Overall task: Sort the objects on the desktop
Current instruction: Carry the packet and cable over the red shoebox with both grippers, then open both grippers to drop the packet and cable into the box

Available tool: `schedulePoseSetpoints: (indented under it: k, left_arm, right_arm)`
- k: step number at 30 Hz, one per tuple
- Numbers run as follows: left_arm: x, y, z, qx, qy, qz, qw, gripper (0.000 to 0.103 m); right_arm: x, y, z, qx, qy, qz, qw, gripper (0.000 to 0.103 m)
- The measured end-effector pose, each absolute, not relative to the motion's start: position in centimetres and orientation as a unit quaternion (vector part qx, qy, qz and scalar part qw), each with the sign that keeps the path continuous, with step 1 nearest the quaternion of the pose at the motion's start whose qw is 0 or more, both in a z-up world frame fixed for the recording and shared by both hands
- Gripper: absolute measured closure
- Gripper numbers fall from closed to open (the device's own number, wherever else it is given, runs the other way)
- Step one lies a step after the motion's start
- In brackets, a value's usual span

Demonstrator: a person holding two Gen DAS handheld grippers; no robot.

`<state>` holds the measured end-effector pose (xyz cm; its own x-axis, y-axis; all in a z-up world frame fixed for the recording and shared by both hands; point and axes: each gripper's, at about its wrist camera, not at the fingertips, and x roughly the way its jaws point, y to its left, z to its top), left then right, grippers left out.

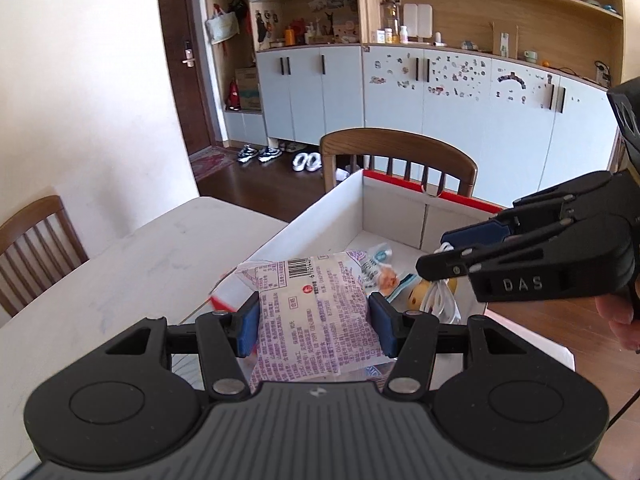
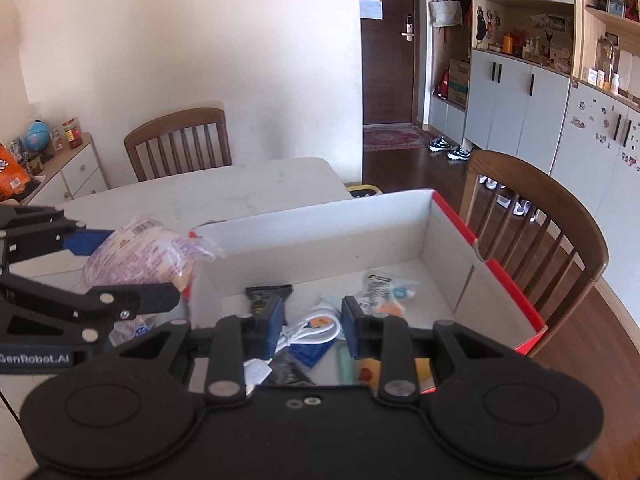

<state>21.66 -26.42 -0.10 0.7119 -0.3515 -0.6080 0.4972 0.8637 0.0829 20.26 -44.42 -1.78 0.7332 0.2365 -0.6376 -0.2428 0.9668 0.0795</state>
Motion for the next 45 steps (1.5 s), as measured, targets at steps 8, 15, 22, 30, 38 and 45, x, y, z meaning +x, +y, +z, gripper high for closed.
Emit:
schedulePoseSetpoints:
  k: [8, 15, 22, 30, 38, 45]
  left_arm:
    - [26.2, -29.2, -1.5, 0.121, 0.326, -0.246, 0.905, 0.048]
    - [30.4, -32.0, -4.1, 0.141, 0.363, -0.252, 0.886, 0.048]
    - [32.6, -33.7, -6.1, 0.157, 0.387, -0.259, 0.871, 0.048]
    - [35.1, -35.2, -8.1, 0.167, 0.427, -0.256, 0.851, 0.048]
    - [36.6, -36.3, -9.5, 0.177, 0.468, -0.264, 0.825, 0.048]
    - [37.5, -36.6, -10.4, 0.166, 0.504, -0.266, 0.805, 0.047]
  right_arm:
    - [21.9, -45.5, -3.6, -0.011, 0.358, 0.131, 0.924, 0.072]
    - [23.1, -45.7, -5.7, -0.023, 0.384, 0.136, 0.913, 0.072]
    - [24.2, -45.5, -7.4, -0.043, 0.411, 0.148, 0.898, 0.073]
    - [25.1, -44.7, -8.4, -0.065, 0.435, 0.169, 0.882, 0.073]
    - [25.3, -44.5, -9.2, -0.082, 0.452, 0.18, 0.87, 0.073]
    - [25.5, -44.4, -9.6, -0.082, 0.459, 0.182, 0.866, 0.072]
